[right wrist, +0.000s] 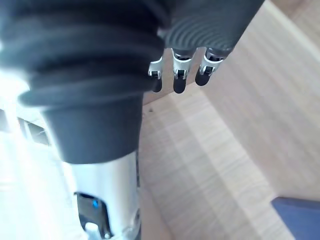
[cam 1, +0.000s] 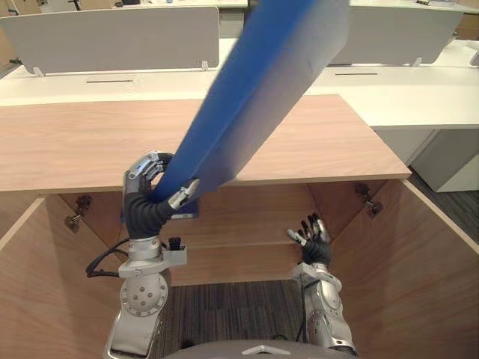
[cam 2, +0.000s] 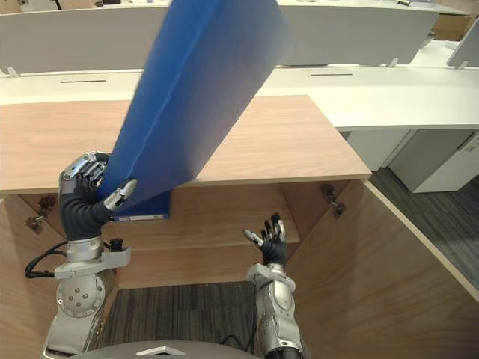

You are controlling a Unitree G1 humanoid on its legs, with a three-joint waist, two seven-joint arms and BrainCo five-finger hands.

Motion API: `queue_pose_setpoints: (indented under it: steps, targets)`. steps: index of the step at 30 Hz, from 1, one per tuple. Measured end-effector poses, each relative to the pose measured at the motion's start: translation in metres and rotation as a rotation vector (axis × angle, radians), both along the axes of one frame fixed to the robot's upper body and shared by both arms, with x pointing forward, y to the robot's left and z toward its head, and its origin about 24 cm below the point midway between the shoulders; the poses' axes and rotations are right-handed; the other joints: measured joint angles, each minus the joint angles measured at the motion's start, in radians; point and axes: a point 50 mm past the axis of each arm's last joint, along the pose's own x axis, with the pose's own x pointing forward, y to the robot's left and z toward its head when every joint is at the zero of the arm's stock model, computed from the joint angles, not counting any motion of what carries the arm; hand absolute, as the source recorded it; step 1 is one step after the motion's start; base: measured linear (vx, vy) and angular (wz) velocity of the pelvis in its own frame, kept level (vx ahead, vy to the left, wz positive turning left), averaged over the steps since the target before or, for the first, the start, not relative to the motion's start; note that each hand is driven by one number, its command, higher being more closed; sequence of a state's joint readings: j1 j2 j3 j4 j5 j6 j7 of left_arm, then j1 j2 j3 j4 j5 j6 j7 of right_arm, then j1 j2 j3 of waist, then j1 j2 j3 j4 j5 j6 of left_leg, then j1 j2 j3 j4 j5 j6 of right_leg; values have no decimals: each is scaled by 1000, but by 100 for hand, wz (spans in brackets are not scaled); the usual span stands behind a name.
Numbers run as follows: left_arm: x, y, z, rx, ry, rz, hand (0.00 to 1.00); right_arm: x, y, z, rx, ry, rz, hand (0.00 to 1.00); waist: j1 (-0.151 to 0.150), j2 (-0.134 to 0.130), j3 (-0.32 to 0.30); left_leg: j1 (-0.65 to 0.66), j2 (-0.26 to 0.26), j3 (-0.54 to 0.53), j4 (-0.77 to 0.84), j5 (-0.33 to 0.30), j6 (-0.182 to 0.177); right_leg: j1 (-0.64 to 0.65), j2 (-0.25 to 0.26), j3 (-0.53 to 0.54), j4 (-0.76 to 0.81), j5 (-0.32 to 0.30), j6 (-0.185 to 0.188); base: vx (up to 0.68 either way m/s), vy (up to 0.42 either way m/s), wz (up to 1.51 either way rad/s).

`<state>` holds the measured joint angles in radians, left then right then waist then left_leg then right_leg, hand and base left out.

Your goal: Walk over to the cabinet, pick up the folder, carry it to the office cabinet, place the folder inside the office cabinet, then close the office cabinet door

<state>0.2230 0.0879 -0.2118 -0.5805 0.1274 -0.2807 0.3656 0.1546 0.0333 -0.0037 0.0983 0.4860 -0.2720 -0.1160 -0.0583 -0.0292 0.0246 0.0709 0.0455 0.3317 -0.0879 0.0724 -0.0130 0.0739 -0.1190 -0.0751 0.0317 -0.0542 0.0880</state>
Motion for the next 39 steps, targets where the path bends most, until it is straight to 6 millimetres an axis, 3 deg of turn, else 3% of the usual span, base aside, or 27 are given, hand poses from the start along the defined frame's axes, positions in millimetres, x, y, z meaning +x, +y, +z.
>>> queue_pose_setpoints:
  steps: [7,15,31,39]
  targets:
    - [-5,5,11,-80,-60,8,100,4,-4,55,16,-279,-48,0,1,0,3,0,-1,0,3,0,1,0,0,4,-7,13,9,7,5,-1]
    - [-6,10,14,-138,-85,27,100,17,-2,92,29,-452,-69,0,5,-3,4,5,-2,-2,0,1,2,2,-1,6,-6,18,9,0,0,0]
    - [-3,-3,21,-231,-127,-138,100,39,26,126,162,-631,133,0,47,-18,27,14,-22,-32,-1,8,12,30,-19,-25,-6,9,13,2,12,6]
    - [0,-7,15,-232,-95,-178,100,48,30,123,132,-597,188,0,49,-21,29,4,-25,-51,-1,17,20,29,-22,-45,-1,7,14,2,11,6]
